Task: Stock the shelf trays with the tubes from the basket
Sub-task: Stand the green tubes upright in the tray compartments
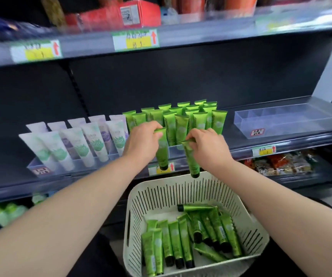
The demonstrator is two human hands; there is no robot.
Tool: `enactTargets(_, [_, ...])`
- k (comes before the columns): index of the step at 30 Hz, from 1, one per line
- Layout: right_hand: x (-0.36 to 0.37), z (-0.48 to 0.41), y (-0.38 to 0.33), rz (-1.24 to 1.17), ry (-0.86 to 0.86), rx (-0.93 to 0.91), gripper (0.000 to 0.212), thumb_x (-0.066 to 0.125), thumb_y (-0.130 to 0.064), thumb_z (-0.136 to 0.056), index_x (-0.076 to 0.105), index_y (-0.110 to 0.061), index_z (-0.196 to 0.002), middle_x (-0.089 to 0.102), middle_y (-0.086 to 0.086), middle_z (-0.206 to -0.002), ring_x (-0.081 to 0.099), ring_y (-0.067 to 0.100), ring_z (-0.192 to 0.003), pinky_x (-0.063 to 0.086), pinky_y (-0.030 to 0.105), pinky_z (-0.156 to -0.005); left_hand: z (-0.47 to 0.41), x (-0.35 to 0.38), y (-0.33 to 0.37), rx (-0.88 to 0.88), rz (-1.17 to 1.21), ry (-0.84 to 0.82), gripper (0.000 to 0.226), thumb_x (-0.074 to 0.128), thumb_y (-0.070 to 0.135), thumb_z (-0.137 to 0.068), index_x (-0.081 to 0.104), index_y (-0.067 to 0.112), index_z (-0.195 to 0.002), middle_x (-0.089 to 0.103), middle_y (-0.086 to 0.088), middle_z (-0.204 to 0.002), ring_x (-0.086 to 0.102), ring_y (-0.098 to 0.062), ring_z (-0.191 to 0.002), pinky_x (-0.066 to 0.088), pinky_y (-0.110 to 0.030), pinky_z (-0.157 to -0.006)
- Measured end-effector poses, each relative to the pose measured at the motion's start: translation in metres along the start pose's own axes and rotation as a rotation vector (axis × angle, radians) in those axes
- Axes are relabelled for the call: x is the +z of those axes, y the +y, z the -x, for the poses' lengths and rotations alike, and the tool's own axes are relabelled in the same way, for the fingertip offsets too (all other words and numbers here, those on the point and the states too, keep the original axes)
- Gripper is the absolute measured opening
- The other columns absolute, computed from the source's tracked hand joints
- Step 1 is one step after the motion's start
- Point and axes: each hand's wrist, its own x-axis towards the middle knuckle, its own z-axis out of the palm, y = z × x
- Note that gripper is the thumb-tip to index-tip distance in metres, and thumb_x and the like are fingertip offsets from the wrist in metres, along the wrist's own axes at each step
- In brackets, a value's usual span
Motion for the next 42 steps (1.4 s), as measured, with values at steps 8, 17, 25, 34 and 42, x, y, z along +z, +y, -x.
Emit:
enactTargets(8, [-0.015,-0.034,-0.013,-0.036,0.059,-0.04,0.02,0.05,-0.018,-0.095,0.059,-0.021,-0.112,0.061,-0.002,-0.108,0.052,0.023,-0.105,0.037,0.036,-0.078,-0.053,-0.02,-0.002,-0.003,-0.041,0.083,0.022,0.054,0.017,-0.097,0.068,0.021,-0.113,0.068,-0.003,-0.106,0.058,-0.025,-0.101,0.047,-0.035,-0.083])
enactTargets(17, [-0.015,-0.05,-0.013,-0.029,0.1,-0.097,0.018,0.051,-0.019,-0.095,0.06,-0.023,-0.109,0.061,-0.005,-0.106,0.05,0.021,-0.1,0.035,0.037,-0.079,-0.094,0.008,-0.013,-0.017,-0.117,0.004,0.022,0.054,0.019,-0.097,0.066,0.028,-0.112,0.067,0.001,-0.105,0.058,-0.022,-0.091,0.051,-0.037,-0.077])
enactTargets(25, [-0.013,-0.062,-0.021,-0.062,0.097,-0.099,0.018,0.051,-0.021,-0.095,0.061,-0.023,-0.11,0.059,-0.005,-0.106,0.05,0.02,-0.105,0.037,0.04,-0.086,-0.101,0.021,-0.022,-0.054,-0.265,-0.085,0.033,0.052,0.005,-0.093,0.066,0.029,-0.111,0.064,0.007,-0.104,0.049,-0.015,-0.083,0.034,-0.024,-0.063])
enactTargets(34, [-0.012,-0.082,-0.046,-0.067,0.165,-0.115,0.021,0.051,-0.018,-0.094,0.059,-0.023,-0.113,0.058,-0.002,-0.108,0.051,0.022,-0.103,0.037,0.039,-0.083,-0.09,-0.004,-0.026,0.054,-0.25,0.023,0.027,0.054,0.008,-0.093,0.065,0.022,-0.113,0.062,-0.001,-0.111,0.057,-0.025,-0.103,0.047,-0.037,-0.077])
enactTargets(42, [0.015,-0.095,-0.056,0.03,0.074,-0.074,0.026,0.049,-0.014,-0.093,0.057,-0.022,-0.116,0.059,0.0,-0.112,0.049,0.025,-0.106,0.034,0.039,-0.082,-0.067,-0.017,-0.032,0.075,-0.217,0.027,0.029,0.054,0.01,-0.094,0.064,0.02,-0.12,0.063,0.0,-0.118,0.058,-0.024,-0.108,0.05,-0.039,-0.084])
